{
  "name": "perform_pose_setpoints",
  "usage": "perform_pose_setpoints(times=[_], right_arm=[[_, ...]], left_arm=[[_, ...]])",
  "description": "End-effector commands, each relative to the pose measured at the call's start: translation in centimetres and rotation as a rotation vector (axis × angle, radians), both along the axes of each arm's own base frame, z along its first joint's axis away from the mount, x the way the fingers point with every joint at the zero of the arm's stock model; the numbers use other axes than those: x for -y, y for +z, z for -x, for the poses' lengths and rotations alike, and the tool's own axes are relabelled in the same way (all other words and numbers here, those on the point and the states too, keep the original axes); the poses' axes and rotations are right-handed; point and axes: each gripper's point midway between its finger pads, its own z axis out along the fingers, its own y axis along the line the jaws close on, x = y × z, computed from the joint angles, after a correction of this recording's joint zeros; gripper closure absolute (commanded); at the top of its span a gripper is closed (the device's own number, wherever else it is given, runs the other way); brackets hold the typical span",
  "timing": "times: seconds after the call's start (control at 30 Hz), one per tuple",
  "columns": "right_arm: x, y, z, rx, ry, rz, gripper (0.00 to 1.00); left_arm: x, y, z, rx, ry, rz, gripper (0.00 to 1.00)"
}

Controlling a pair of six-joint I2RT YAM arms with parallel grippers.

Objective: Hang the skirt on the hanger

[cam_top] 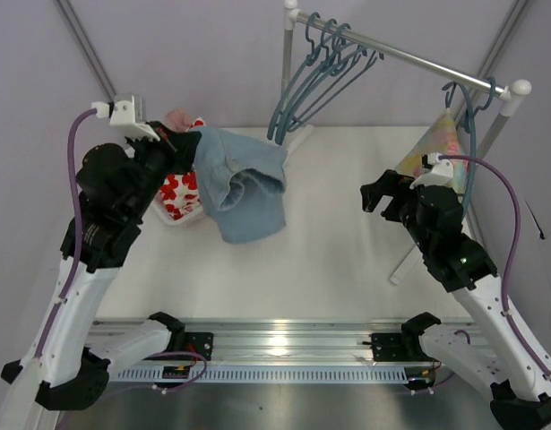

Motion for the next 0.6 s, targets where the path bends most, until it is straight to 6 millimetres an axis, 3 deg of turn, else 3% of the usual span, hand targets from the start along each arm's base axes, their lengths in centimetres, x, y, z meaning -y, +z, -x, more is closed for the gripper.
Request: perform_pose_setpoints(times=[0.0, 0.03, 0.1, 0.13, 0.17, 0.27, 0.4, 0.43, 0.57], right_arm=[[0.4, 2.7, 1.6, 0.057, 0.021, -0.038, 0.01], [0.6, 2.4, 1.7, 0.050, 0.017, -0.032, 0.01], [0.7, 1.6, 1.9, 0.036, 0.013, -0.021, 0.01], [0.7, 1.4, 2.0, 0.026, 0.015, -0.022, 0.01], [0.6, 1.0, 1.9, 0.017, 0.019, -0.021, 0.01], [-0.3, 0.2, 1.8, -0.005, 0.053, -0.031, 0.01], [-1.5, -1.4, 1.7, -0.052, 0.108, -0.034, 0.01], [-2.0, -1.7, 1.8, -0.061, 0.138, -0.033, 0.01], [-2.9, -2.1, 2.0, -0.069, 0.189, -0.029, 0.01]], left_arm=[[1.3, -2.3, 1.3, -0.060, -0.064, 0.010, 1.00], [1.9, -4.6, 1.3, -0.107, -0.080, -0.004, 1.00], [2.9, -5.4, 2.1, -0.124, -0.136, 0.022, 1.00], [4.0, -7.8, 2.2, -0.170, -0.176, 0.010, 1.00], [5.1, -7.6, 2.5, -0.156, -0.224, 0.026, 1.00], [8.1, -10.3, 3.2, -0.202, -0.302, 0.023, 1.00], [10.3, -12.8, 1.7, -0.258, -0.274, -0.017, 1.00], [10.3, -12.9, 1.3, -0.259, -0.255, -0.030, 1.00], [10.8, -8.2, 0.2, -0.152, -0.253, -0.019, 1.00]])
